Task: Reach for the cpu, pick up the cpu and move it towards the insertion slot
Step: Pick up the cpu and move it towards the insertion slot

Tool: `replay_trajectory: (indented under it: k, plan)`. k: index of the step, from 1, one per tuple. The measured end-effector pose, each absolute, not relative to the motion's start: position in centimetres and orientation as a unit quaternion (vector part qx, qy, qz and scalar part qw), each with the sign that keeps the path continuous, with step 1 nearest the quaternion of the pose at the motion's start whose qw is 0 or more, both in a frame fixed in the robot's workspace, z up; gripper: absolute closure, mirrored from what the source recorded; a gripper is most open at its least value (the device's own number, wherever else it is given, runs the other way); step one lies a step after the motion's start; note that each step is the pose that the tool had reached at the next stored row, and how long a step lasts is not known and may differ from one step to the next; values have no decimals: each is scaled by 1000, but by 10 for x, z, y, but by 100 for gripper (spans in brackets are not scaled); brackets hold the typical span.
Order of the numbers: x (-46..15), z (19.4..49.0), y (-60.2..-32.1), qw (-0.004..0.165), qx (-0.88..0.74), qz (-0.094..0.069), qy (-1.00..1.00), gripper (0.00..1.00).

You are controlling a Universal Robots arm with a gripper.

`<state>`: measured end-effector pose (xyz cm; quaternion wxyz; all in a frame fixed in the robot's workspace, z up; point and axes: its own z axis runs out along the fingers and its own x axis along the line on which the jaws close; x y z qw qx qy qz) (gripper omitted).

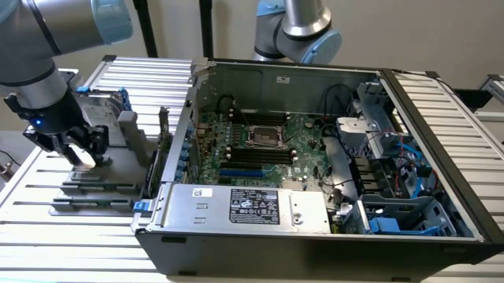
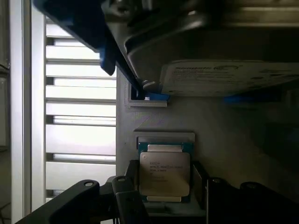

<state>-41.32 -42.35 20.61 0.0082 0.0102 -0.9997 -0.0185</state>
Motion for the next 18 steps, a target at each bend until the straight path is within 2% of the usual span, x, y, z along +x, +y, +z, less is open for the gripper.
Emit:
replay_trajectory:
  k: [18]
  plan:
    - [-388, 288, -424, 11, 10, -18, -1000, 45]
